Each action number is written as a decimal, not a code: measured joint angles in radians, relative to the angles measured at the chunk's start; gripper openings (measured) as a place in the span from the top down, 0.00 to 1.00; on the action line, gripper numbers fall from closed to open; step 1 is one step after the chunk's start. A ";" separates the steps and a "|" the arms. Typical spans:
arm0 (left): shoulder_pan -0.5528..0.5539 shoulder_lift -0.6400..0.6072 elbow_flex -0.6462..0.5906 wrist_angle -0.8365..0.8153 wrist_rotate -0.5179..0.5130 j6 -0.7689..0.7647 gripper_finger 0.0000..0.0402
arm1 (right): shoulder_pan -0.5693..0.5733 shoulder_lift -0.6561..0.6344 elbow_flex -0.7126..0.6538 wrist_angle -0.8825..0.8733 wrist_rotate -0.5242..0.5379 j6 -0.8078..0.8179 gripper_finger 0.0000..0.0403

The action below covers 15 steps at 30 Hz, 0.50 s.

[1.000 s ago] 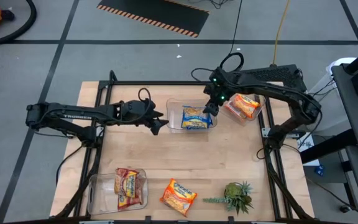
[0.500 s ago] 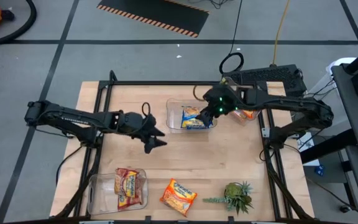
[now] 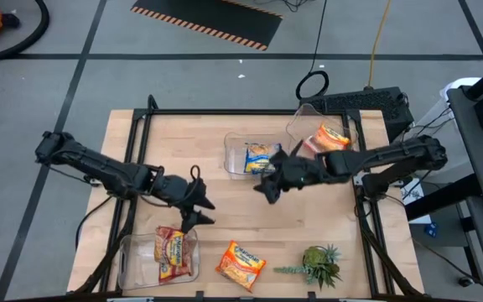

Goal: Sort Maruchan noodles
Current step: Put the orange noodle pack into the top right transparent bin

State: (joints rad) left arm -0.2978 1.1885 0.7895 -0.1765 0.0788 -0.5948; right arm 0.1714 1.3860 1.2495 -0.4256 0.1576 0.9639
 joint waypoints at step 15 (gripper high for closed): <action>-0.083 0.000 0.000 -0.018 -0.074 -0.004 0.30 | 0.223 0.005 0.000 0.006 0.127 0.102 0.43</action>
State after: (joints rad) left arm -0.3813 1.1889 0.7895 -0.1946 0.0048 -0.5985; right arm 0.3944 1.3907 1.2491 -0.4192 0.2848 1.0658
